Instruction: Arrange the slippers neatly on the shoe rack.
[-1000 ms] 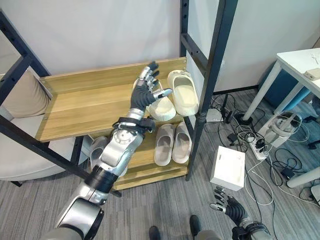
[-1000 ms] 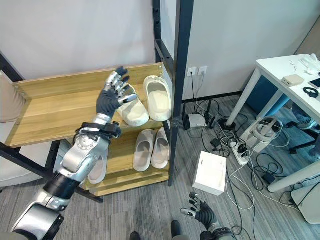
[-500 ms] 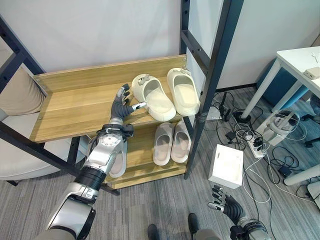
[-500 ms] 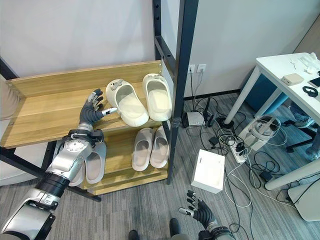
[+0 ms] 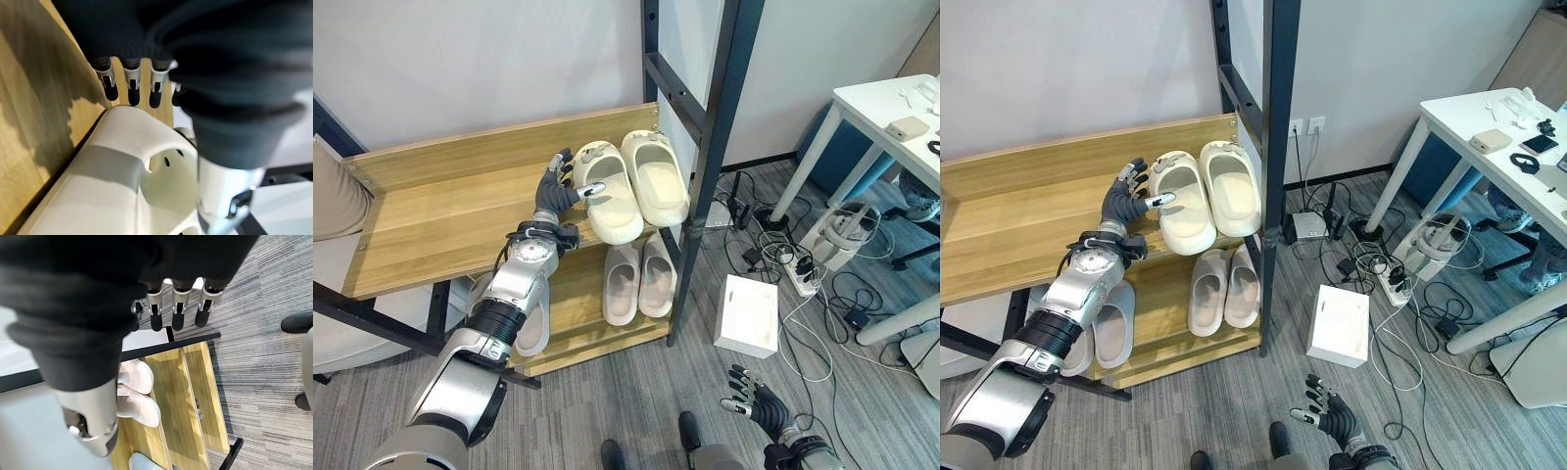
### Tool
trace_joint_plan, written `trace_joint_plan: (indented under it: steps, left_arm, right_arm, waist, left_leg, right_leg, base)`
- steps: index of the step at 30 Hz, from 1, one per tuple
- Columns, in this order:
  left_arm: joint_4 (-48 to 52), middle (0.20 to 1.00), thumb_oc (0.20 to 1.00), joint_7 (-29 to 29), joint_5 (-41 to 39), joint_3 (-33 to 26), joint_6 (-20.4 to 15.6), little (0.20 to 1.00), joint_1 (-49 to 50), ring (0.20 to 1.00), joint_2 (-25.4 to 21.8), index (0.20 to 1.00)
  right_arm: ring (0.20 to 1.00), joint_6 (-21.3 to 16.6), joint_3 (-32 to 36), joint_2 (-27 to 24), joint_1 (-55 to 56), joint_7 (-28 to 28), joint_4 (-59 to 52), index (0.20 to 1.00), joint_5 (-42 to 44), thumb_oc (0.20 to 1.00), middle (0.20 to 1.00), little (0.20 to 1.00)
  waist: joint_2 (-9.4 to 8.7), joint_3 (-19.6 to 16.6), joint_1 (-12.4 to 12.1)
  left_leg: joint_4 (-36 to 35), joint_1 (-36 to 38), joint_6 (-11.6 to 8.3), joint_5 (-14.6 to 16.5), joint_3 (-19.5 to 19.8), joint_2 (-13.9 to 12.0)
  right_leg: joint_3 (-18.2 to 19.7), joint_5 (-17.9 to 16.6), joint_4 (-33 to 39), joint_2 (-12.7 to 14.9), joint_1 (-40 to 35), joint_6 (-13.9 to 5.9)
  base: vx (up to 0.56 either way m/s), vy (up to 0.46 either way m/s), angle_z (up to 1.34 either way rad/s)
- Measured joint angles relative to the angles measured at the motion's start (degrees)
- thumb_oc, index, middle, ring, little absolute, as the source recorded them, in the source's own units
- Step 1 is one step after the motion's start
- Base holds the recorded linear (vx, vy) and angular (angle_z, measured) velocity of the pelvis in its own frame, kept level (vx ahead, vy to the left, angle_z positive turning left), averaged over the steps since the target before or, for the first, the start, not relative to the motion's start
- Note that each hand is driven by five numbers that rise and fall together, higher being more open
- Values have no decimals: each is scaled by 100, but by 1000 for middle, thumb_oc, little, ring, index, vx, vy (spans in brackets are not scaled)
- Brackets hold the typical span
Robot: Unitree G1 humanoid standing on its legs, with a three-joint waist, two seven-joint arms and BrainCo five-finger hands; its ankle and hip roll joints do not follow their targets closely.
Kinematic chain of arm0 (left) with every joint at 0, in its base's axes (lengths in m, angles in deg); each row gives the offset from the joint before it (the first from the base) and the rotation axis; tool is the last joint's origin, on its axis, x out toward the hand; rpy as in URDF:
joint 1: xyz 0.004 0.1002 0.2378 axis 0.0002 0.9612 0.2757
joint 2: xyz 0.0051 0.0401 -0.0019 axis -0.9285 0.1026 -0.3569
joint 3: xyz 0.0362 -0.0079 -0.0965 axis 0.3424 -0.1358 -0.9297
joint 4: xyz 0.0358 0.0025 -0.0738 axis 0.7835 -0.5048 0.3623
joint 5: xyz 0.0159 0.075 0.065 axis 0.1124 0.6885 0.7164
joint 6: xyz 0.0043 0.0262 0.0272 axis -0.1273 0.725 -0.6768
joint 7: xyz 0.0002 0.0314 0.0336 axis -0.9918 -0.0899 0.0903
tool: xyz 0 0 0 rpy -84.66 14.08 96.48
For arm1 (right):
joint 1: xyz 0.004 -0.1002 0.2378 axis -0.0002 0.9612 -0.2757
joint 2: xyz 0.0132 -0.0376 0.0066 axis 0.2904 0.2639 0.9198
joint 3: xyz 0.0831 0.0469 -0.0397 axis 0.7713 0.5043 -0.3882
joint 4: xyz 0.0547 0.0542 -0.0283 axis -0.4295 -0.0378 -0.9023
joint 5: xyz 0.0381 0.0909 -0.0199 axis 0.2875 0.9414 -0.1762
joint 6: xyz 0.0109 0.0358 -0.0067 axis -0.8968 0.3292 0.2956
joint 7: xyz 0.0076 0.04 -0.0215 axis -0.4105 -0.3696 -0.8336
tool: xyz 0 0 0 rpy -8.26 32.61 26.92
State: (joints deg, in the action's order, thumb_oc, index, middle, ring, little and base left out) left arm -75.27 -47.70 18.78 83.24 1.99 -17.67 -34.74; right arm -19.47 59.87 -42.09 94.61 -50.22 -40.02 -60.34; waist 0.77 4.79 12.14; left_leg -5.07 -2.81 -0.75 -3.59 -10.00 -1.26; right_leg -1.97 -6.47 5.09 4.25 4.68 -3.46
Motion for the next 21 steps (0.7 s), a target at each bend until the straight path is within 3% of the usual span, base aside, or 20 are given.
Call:
trace_joint_plan:
  steps: [6, 8, 10, 13, 15, 17, 20, 21]
  left_arm:
    - [237, 1000, 1000, 868, 513, -583, 5, 1000, 3, 1000, -39, 1000]
    - [1564, 1000, 1000, 1272, 510, -813, -168, 1000, 45, 1000, -98, 1000]
    - [2412, 1000, 1000, 1234, 487, -755, -317, 1000, 67, 1000, -276, 1000]
    - [4093, 1000, 1000, 497, -37, -234, -758, 1000, 607, 1000, -311, 1000]
    - [4473, 1000, 1000, -26, -483, -114, -750, 1000, 1104, 1000, -167, 1000]
    - [5174, 1000, 1000, -749, -807, 381, -690, 1000, 1958, 1000, -259, 1000]
    - [5825, 1000, 1000, -1922, -1263, 1057, -348, 1000, 2360, 1000, -1429, 1000]
    - [6032, 1000, 1000, -2292, -1508, 1252, -231, 1000, 2916, 1000, -1513, 1000]
  right_arm:
    - [1000, -25, -25, 39, -76, 24, 1, 1000, 3, 1000, 1000, 1000]
    - [1000, -91, -22, 45, -164, 87, 0, 1000, 7, 1000, 1000, 1000]
    - [1000, -140, -27, 36, -246, 78, 2, 1000, 8, 1000, 1000, 1000]
    - [1000, -135, -20, 59, -330, 50, 17, 1000, 7, 1000, 1000, 1000]
    - [1000, -85, -22, 70, -438, -45, 93, 1000, 7, 1000, 1000, 1000]
    - [1000, -70, -24, 76, -402, -130, 240, 1000, 5, 1000, 1000, 1000]
    - [1000, 30, -30, 44, -315, -275, 243, 1000, -6, 1000, 1000, 1000]
    - [1000, 32, -33, 42, -265, -327, 169, 1000, -29, 1000, 1000, 1000]
  waist:
    - [-58, 37, -16]
    - [-155, 97, -41]
    - [-156, 97, -170]
    - [-134, 81, -358]
    - [-78, 52, -523]
    - [-82, 42, -532]
    - [-32, -6, -704]
    - [15, -78, -703]
  left_leg:
    - [1, 39, -3, -6, 17, -6]
    - [2, 57, -8, -27, 165, -4]
    - [3, 94, -5, -24, 174, 2]
    - [4, 120, -3, -32, 307, 20]
    - [4, 118, -1, -38, 348, 25]
    - [3, 171, -10, -50, 457, 31]
    - [1, 174, -58, -39, 491, 29]
    - [0, 195, -59, -37, 492, 37]
  right_leg:
    - [-31, -2, -1, -1, -54, 1]
    - [-141, 1, -1, 1, -140, 0]
    - [-157, 5, -2, 6, -179, -5]
    - [-287, 29, -14, 21, -271, -13]
    - [-322, 22, -11, 20, -286, -8]
    - [-415, 48, -2, 27, -387, 3]
    - [-443, 92, -3, 30, -406, -36]
    - [-444, 92, -3, 29, -421, -36]
  base:
    - [-39, -17, 3]
    - [-51, -4, 25]
    - [-68, -3, 12]
    - [-72, -4, 21]
    - [-90, -4, 10]
    - [-73, 9, 21]
    - [-85, 5, 8]
    - [-81, 1, -2]
